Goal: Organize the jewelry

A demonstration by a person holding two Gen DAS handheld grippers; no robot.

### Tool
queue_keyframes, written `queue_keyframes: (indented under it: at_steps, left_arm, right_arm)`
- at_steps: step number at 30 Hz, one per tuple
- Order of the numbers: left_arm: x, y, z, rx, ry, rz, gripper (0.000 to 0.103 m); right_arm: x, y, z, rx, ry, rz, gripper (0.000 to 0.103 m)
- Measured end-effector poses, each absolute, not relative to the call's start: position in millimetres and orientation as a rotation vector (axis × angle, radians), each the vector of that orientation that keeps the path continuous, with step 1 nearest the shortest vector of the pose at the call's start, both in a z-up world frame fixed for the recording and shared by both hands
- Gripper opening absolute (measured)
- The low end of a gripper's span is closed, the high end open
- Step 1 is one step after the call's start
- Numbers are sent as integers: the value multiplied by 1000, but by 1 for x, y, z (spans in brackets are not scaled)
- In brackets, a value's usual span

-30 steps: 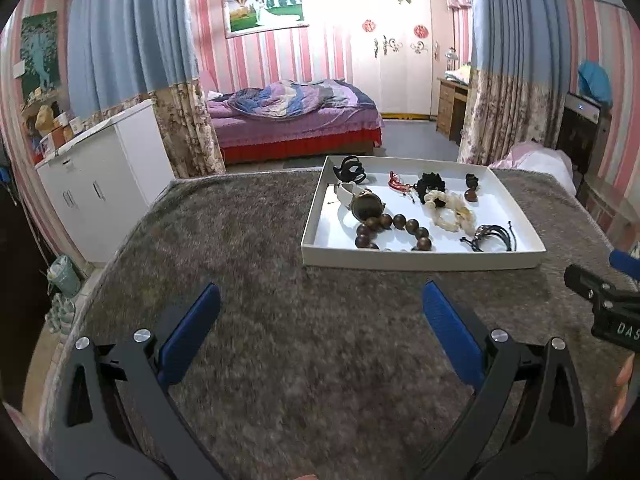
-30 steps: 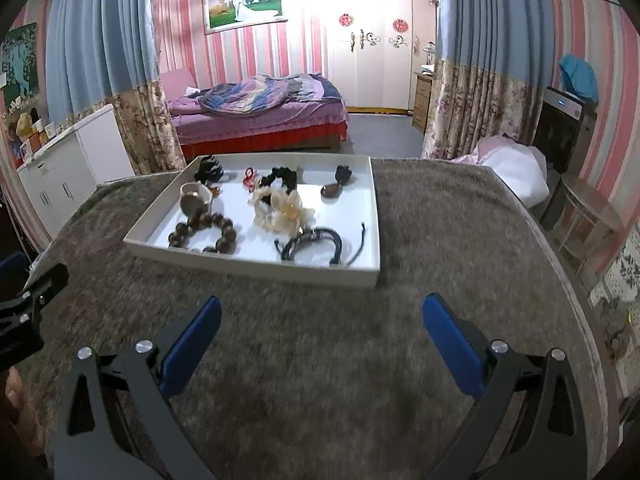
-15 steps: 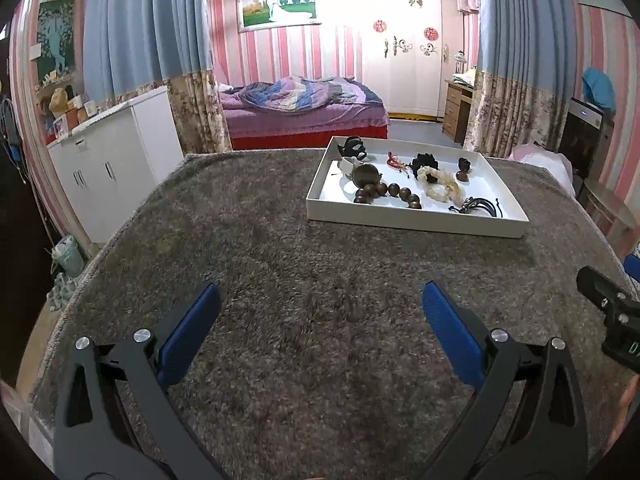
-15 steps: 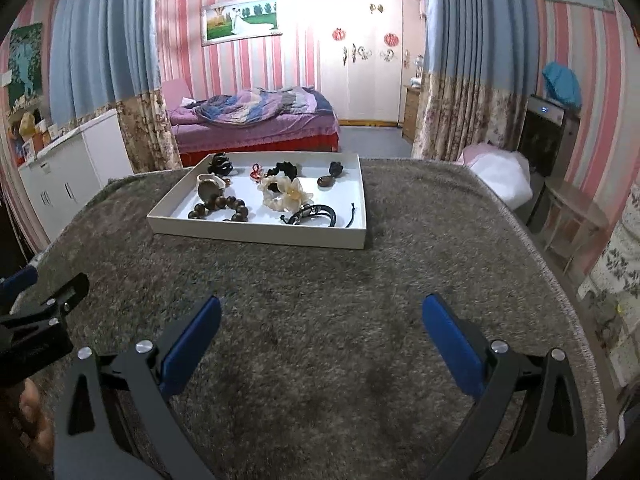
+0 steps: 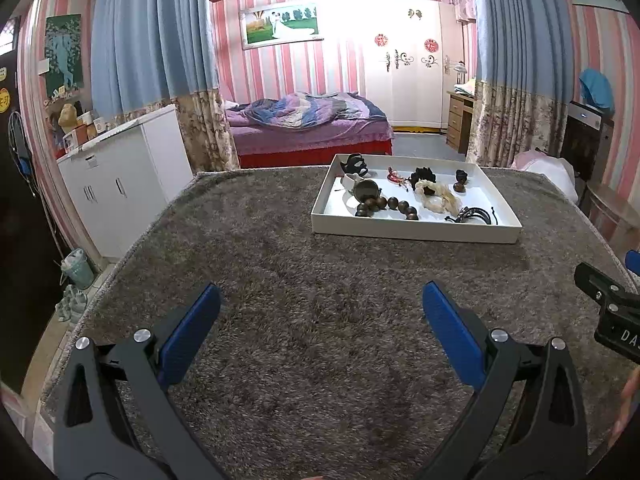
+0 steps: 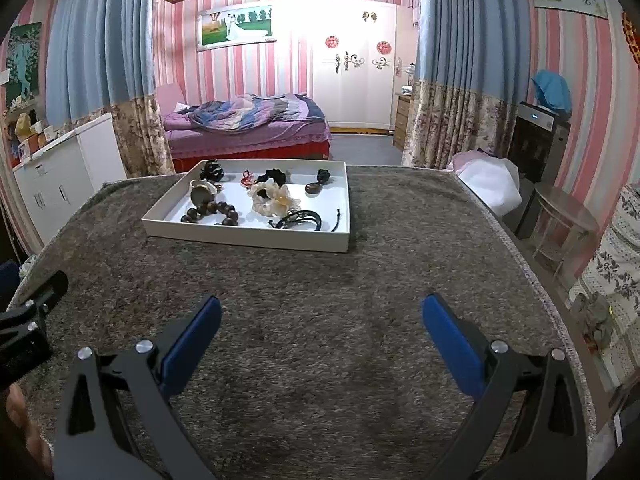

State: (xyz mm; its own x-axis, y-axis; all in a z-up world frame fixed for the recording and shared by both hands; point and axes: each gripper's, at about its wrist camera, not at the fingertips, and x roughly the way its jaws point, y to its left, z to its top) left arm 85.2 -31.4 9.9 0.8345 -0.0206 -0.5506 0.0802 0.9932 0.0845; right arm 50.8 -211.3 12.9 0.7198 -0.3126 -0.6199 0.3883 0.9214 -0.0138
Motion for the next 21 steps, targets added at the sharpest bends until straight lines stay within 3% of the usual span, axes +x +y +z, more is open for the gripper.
queue_keyframes:
  at_steps: [21]
  left_arm:
    - [84, -29, 13, 99, 576, -38, 100]
  right_arm:
    - [47, -216, 15, 128, 655, -408, 101]
